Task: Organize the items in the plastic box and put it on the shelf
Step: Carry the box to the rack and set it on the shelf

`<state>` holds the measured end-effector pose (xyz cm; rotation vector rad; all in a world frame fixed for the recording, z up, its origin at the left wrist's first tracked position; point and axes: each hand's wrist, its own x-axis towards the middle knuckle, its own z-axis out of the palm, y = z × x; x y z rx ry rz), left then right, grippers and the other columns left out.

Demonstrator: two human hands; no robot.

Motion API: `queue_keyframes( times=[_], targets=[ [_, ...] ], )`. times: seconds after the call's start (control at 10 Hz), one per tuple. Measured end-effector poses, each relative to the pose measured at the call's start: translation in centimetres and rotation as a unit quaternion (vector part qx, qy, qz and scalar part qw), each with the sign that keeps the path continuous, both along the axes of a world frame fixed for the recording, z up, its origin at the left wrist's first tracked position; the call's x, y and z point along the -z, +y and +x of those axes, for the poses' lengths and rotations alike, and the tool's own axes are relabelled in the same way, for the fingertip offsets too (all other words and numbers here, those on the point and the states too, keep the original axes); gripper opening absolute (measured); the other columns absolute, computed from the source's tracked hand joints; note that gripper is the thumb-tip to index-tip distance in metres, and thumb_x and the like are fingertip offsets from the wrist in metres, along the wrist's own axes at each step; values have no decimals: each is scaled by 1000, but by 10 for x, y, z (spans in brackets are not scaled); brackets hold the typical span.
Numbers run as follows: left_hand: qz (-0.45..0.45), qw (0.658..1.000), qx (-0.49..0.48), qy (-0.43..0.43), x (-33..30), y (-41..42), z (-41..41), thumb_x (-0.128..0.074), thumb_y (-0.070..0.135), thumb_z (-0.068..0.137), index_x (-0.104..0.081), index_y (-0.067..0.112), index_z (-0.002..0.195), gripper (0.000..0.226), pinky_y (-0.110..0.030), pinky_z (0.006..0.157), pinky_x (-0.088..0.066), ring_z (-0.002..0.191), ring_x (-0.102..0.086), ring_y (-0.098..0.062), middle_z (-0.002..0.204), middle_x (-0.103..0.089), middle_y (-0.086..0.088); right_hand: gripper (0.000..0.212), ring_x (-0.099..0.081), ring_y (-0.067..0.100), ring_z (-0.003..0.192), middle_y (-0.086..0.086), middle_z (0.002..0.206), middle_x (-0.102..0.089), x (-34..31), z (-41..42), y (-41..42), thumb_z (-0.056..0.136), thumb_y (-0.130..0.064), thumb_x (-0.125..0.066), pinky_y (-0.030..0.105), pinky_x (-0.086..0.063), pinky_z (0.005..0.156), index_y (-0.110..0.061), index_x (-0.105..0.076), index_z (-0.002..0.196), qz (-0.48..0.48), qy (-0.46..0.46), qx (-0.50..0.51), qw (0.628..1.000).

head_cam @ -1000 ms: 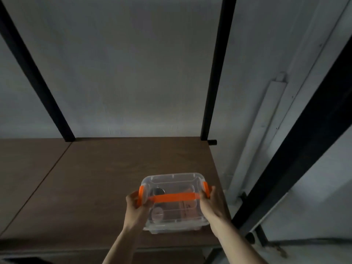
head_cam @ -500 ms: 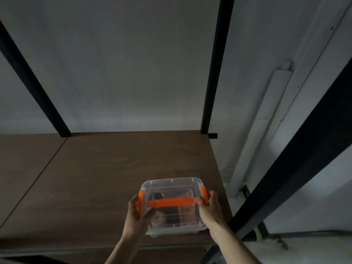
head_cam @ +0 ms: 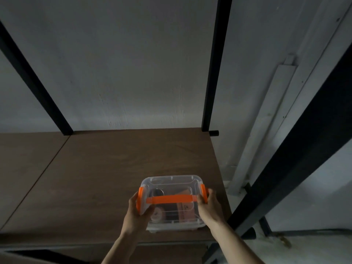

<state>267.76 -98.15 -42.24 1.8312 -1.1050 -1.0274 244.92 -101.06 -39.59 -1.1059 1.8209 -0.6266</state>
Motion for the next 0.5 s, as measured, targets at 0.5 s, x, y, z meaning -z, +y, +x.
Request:
queue_keyframes(
  times=[0.5],
  targets=[
    [-35, 954, 98, -280, -83, 71, 45, -54, 70, 76, -55, 43, 121, 52, -32, 80, -50, 111, -60, -22, 121, -62, 5, 64, -52, 20, 132, -2, 145, -51, -80, 17, 93, 96, -60, -37, 38, -47, 106, -31, -31, 153, -147, 302, -141, 931]
  ],
)
